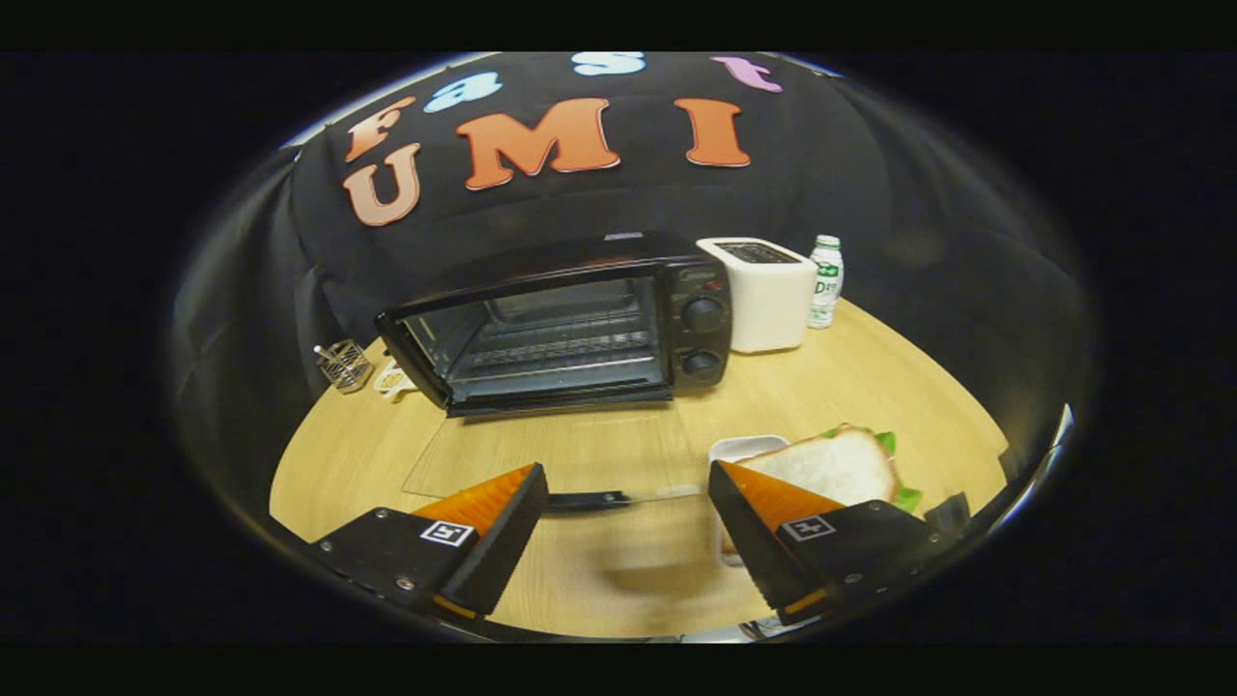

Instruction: Open the toaster oven, put the food inside, and close the toaster oven door.

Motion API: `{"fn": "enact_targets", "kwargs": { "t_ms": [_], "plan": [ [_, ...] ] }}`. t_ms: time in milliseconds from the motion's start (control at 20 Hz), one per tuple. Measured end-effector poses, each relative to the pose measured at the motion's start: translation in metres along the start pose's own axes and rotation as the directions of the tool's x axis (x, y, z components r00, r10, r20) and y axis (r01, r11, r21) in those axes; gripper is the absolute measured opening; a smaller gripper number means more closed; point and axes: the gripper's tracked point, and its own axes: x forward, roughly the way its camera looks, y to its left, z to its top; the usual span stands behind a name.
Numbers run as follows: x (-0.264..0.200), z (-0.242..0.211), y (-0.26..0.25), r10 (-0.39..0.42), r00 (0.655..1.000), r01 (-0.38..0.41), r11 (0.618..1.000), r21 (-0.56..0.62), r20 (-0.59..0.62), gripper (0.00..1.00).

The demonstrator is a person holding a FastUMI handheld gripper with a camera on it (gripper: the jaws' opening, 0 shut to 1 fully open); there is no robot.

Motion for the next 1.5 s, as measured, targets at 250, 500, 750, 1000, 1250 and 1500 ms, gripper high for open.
{"fn": "enact_targets", "kwargs": {
  "t_ms": [250, 500, 750, 1000, 1250, 1500],
  "plan": [
    [-0.029, 0.008, -0.082, -0.067, 0.995, 0.066, 0.998, -0.016, -0.075, 0.99],
    [-0.025, 0.003, -0.131, -0.065, 0.985, 0.070, 0.997, 0.027, -0.159, 1.00],
    [-0.002, -0.022, -0.121, 0.095, 0.950, -0.059, 0.990, 0.130, -0.297, 0.99],
    [0.011, -0.031, -0.119, 0.185, 0.906, -0.102, 0.968, 0.229, -0.381, 0.87],
    [0.012, -0.032, -0.124, 0.203, 0.887, -0.073, 0.949, 0.307, -0.416, 0.50],
    [0.006, -0.003, -0.125, 0.176, 0.921, -0.060, 0.945, 0.320, -0.347, 0.32]
  ]
}}
